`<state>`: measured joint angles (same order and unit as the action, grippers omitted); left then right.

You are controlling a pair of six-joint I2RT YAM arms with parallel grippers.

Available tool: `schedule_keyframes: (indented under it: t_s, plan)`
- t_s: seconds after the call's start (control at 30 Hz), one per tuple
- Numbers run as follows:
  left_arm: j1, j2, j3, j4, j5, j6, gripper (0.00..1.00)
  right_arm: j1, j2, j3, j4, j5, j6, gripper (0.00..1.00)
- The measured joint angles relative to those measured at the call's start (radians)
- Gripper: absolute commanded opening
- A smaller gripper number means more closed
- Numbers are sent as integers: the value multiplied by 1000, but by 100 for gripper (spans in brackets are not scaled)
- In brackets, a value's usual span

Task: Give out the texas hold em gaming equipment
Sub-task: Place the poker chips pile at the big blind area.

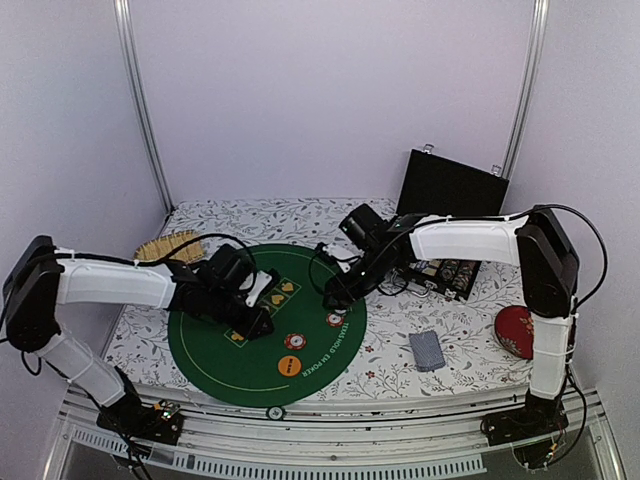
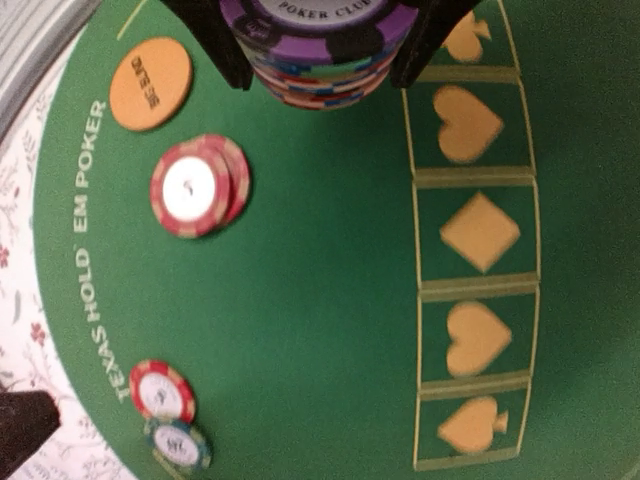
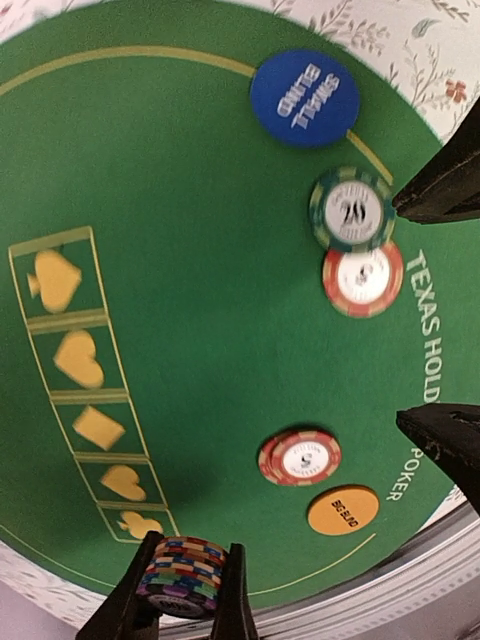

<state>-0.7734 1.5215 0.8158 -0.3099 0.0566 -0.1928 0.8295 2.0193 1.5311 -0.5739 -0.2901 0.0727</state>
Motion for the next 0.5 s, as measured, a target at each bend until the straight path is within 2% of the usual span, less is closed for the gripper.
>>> schedule_keyframes:
  t_s: [0.3,0.5]
  plan:
    - [-242,-124,-130,-161,-60,-297,0,153,142,149,-1,51,-34,64]
    - [-287,-169,-209,-183,-119,-409,0,203,217,195,15,71,-19,65]
